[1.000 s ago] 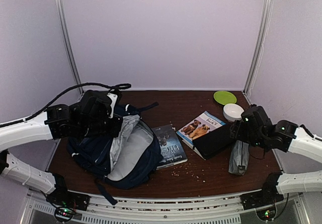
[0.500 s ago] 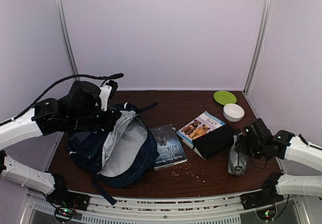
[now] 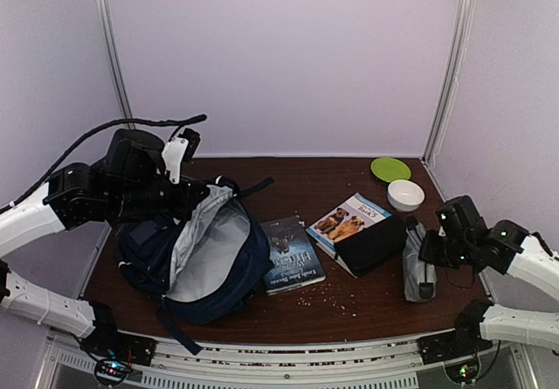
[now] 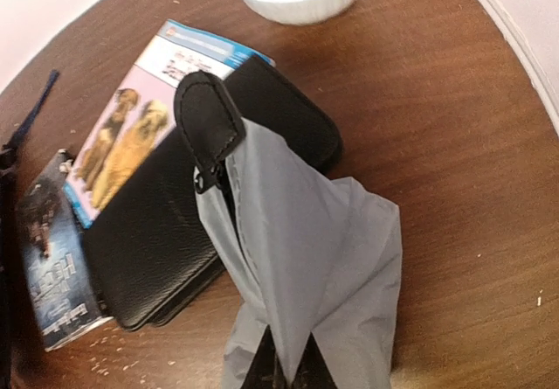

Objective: Pack the student bag
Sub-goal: Pick up the stationery from the center of the board, then place the stationery in the student bag.

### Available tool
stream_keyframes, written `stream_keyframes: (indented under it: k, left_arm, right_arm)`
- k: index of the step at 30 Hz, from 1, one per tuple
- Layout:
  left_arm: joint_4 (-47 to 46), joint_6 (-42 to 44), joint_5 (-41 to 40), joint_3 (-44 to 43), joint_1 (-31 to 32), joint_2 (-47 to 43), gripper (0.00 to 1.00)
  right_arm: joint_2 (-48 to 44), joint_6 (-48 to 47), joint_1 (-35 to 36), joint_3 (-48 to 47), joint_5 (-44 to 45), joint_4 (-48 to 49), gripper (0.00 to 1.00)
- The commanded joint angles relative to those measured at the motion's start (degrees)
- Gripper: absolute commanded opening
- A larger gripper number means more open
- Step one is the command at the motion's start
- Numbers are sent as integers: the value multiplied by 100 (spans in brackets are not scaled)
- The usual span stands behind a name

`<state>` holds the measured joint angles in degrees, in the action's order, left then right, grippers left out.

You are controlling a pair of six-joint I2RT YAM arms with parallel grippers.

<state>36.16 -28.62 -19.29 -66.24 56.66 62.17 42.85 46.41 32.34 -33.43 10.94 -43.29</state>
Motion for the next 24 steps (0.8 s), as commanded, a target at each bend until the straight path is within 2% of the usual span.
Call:
stream_keyframes:
  k: [1,5,9,12,16,21,24]
  left_arm:
    - [-1005,-66,-11,-449,-15,-155,0]
    - [-1085,-168,-68,-537,-15,93,0]
    - [-1041,-359,-85,-755,-19,415,0]
    - [-1120,-498,-164,-857,-19,576,0]
    - [-1173,-671,-325,-1038,-15,844,0]
    - [-1204,-854,-496,-1250,-15,1118,0]
    - [-1288,-918,-483,-1292,-15,1190,0]
  right_arm:
    - [-397,-559,8,-1246,-508,-265,0]
    - [-448,-405,144,-1621,-1705,377,0]
    - [-335,184,677,-1501,-2661,2047,0]
    - [87,233,1426,-1647,-2794,3155,0]
    - [1091,337,2159,-2014,-3039,4074,0]
    - [1983,728,2472,-2118,-3255,4843,0]
    - [2346,1237,2492,-1885,-3391,5731,0]
